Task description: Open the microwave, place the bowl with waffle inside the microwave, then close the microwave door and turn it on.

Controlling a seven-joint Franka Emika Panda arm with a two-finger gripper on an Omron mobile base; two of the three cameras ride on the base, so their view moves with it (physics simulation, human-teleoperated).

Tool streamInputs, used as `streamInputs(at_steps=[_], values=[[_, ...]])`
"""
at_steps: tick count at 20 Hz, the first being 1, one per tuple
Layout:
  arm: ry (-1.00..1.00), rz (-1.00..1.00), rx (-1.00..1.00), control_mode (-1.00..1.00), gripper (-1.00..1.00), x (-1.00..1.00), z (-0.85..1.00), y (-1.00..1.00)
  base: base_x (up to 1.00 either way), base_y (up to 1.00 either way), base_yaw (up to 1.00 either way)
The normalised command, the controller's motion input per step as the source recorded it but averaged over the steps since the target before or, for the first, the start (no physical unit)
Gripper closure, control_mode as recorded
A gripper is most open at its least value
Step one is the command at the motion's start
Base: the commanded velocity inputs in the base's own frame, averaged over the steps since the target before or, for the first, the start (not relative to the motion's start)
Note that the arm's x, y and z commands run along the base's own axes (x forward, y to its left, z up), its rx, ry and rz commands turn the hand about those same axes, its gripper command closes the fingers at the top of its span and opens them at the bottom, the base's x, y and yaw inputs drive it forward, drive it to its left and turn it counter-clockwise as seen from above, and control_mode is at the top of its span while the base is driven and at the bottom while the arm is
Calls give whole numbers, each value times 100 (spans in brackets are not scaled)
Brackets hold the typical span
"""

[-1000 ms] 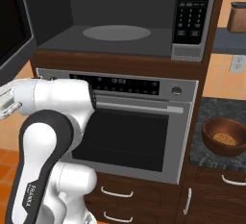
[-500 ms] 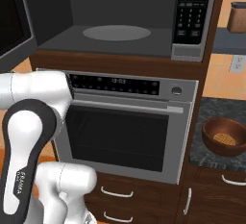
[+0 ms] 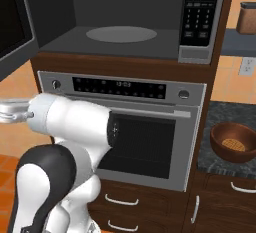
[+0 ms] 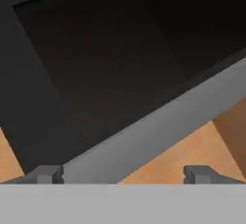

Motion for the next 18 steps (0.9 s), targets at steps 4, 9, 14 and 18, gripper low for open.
streamInputs(at_steps=[4,9,14,18], values=[[29,-54,-7,-100,-100,26,-34,-100,0,0,0],[15,-44,-9,-100,-100,53,-40,-100,0,0,0],[22,-48,-5,-100,-100,28,-28,-100,0,0,0],[33,-36,1,-100,-100,24,-34,-100,0,0,0]])
